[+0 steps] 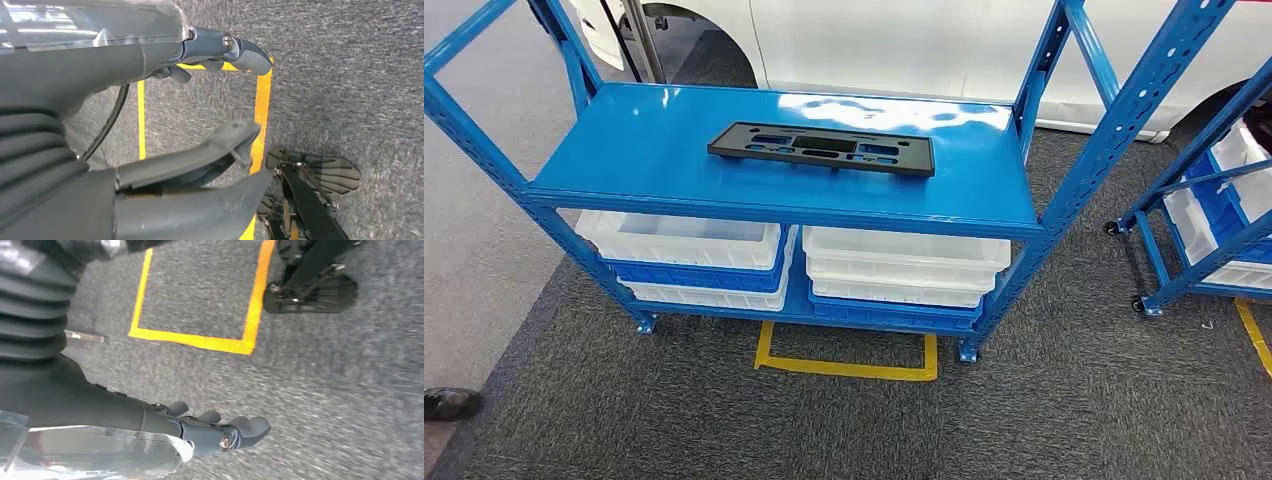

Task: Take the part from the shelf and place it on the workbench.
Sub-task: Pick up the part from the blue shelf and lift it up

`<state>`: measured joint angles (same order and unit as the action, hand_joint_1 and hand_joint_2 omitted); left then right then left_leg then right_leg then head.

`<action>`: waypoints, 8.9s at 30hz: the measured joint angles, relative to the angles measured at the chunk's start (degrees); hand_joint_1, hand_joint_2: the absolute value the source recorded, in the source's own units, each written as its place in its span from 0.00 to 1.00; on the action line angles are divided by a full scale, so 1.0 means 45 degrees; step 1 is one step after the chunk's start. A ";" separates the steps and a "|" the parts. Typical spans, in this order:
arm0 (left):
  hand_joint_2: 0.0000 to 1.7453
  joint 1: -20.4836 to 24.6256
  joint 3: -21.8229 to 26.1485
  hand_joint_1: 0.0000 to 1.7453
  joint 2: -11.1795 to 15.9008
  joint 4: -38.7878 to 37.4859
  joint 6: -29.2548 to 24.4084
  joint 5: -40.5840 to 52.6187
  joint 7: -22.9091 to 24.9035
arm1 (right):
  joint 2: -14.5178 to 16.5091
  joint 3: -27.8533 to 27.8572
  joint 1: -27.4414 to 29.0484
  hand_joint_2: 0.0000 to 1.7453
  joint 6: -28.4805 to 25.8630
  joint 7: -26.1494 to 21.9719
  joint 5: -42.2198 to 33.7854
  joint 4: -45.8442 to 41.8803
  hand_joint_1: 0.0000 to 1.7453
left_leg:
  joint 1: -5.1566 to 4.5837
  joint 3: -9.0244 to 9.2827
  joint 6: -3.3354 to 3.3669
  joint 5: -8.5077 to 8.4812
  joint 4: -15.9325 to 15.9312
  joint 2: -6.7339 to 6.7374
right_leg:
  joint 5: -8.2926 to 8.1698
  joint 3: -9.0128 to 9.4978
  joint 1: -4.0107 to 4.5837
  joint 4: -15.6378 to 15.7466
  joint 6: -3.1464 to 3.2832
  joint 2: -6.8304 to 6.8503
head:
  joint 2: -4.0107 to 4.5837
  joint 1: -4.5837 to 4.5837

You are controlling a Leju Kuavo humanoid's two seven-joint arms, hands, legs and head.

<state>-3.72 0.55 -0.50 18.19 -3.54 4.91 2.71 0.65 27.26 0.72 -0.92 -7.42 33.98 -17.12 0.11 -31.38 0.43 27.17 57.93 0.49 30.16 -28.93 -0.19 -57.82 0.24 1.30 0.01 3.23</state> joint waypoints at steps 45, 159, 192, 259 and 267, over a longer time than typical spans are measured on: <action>0.00 0.0971 0.0060 0.00 0.0024 -0.1339 0.0105 0.1518 0.1341 | -0.1516 -0.7937 -0.5075 0.00 -0.2349 -0.4037 0.1064 -0.8167 0.00 | -0.0005 -0.0001 0.0004 -0.0034 0.0015 -0.0038 | -0.0013 0.0029 0.0001 -0.0011 -0.0012 0.0035 | 0.0002 0.0000; 0.00 0.1200 0.0651 0.00 -0.0126 -0.1715 0.0952 0.2002 0.2255 | -0.4194 -1.9167 -0.7615 0.00 -0.8586 -0.1702 0.4988 -1.3299 0.00 | 0.0122 -0.0857 -0.0132 -0.0504 0.0272 -0.0150 | -0.0366 -0.0671 -0.0094 -0.0307 -0.0088 -0.0248 | 0.0002 -0.0030; 0.00 0.1223 0.0651 0.00 -0.0130 -0.1746 0.0957 0.2139 0.2193 | -0.4137 -1.9177 -0.7616 0.00 -0.7123 -0.2327 0.3026 -1.3446 0.00 | 0.0194 -0.0759 0.0058 -0.0468 0.0196 -0.0194 | -0.0166 -0.0729 -0.0156 -0.0546 -0.0261 -0.0274 | 0.0002 -0.0007; 0.00 0.1249 0.0654 0.00 -0.0029 -0.1794 0.0984 0.2499 0.1535 | -0.2131 -1.9162 -0.8375 1.00 -0.4682 -0.1974 0.1702 -1.0750 0.00 | 0.0157 -0.0879 -0.0105 -0.0464 0.0246 -0.0206 | -0.0469 -0.0699 -0.0010 -0.0169 0.0187 -0.0332 | 0.0000 -0.0015; 0.00 0.1253 0.0656 0.00 -0.0029 -0.1794 0.0991 0.2499 0.1534 | -0.2130 -1.9162 -0.8372 1.00 -0.4692 -0.1690 0.1991 -1.0570 0.00 | 0.0131 -0.0870 -0.0073 -0.0462 0.0256 -0.0200 | -0.0480 -0.0699 -0.0034 -0.0158 -0.0005 -0.0331 | -0.0001 -0.0012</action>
<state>1.91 3.50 -0.63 10.12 0.92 16.15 9.61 -8.94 -58.97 -36.95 -22.03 -15.03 42.94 -64.69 0.70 -35.30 0.11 25.09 59.08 -0.41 28.00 -32.07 -0.35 -58.53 0.22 -0.19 0.01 3.18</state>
